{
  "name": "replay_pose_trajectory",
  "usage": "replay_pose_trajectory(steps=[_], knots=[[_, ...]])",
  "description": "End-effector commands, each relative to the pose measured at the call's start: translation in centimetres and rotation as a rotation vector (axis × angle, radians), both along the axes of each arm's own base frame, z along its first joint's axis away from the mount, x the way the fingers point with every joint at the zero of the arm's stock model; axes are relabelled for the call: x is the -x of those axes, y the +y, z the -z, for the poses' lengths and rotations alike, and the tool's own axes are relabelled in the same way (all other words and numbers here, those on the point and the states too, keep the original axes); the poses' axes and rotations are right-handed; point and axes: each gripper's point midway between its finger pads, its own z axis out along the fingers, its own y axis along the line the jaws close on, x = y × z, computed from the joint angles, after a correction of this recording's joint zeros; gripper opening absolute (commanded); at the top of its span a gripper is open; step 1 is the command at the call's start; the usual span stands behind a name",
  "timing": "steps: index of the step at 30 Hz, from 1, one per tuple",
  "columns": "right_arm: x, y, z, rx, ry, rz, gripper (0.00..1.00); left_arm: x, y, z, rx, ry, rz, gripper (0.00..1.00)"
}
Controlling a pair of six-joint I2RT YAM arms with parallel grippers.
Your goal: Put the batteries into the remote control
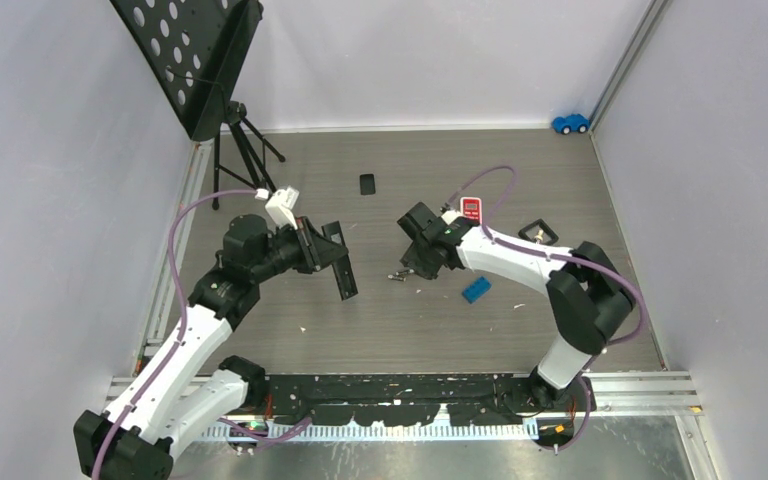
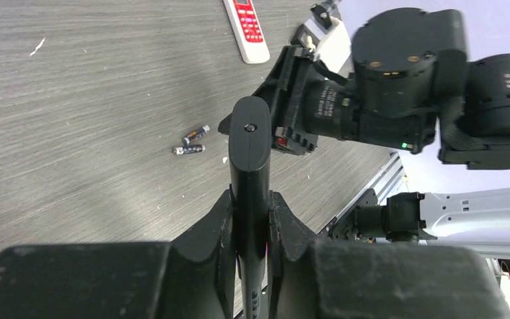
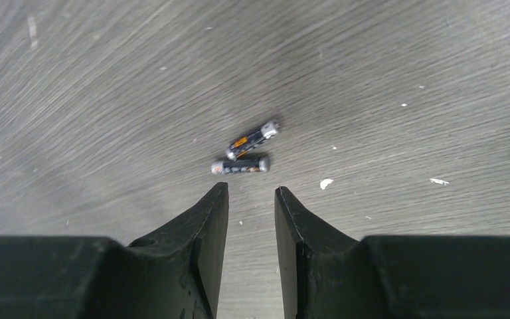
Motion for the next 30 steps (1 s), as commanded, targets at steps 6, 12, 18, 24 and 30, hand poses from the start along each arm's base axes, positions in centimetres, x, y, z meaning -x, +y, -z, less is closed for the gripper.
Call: replay_pose_trajectory(steps=[6, 12, 18, 24, 30], knots=[[-1.6, 1.3, 2.7, -0.009, 0.075, 0.165, 0.37, 0.8, -0.6, -2.3, 0.092, -0.068, 0.035, 0.0], [-2.2, 1.6, 4.2, 0.019, 0.092, 0.174, 0.37, 1.1, -0.6, -2.0, 0.093, -0.062, 0.042, 0.0], [-2.8, 1.3, 4.3, 0.052, 0.1, 0.189, 0.37, 1.1, -0.7, -2.0, 0.1, -0.057, 0.047, 0.0], [-2.6, 0.9, 4.9, 0.072, 0.173, 0.181, 0.3, 1.4, -0.6, -2.5, 0.106, -0.073, 0.046, 0.0], [-1.6, 0.7, 5.6, 0.081, 0.261, 0.169, 0.28, 1.8, -0.4, -3.1, 0.116, -0.09, 0.042, 0.0]])
